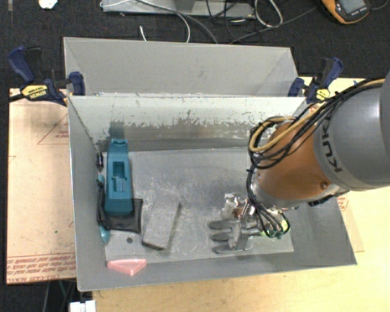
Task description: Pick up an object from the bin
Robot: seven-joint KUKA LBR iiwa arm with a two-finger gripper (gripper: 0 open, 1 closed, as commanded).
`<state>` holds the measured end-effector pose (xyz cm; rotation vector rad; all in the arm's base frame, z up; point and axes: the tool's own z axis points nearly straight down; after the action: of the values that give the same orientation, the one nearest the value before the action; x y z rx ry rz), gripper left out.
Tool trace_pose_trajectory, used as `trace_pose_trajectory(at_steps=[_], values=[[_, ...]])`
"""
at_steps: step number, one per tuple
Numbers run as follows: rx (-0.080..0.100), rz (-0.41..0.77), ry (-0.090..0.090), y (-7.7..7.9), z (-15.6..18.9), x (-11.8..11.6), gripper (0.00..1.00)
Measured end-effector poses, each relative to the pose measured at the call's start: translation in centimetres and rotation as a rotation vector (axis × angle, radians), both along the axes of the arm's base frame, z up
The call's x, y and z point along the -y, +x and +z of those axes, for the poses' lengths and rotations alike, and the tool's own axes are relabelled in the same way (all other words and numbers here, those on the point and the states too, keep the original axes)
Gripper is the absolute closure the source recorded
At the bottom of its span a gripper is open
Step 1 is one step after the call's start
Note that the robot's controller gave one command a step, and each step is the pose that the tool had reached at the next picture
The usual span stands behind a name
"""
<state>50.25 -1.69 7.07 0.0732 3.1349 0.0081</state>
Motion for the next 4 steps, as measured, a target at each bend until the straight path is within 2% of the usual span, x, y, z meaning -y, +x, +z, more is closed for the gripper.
trace_pose_trajectory(at_steps=[4], values=[[0.000, -0.002, 0.000, 0.00, 0.01, 0.01, 1.00]])
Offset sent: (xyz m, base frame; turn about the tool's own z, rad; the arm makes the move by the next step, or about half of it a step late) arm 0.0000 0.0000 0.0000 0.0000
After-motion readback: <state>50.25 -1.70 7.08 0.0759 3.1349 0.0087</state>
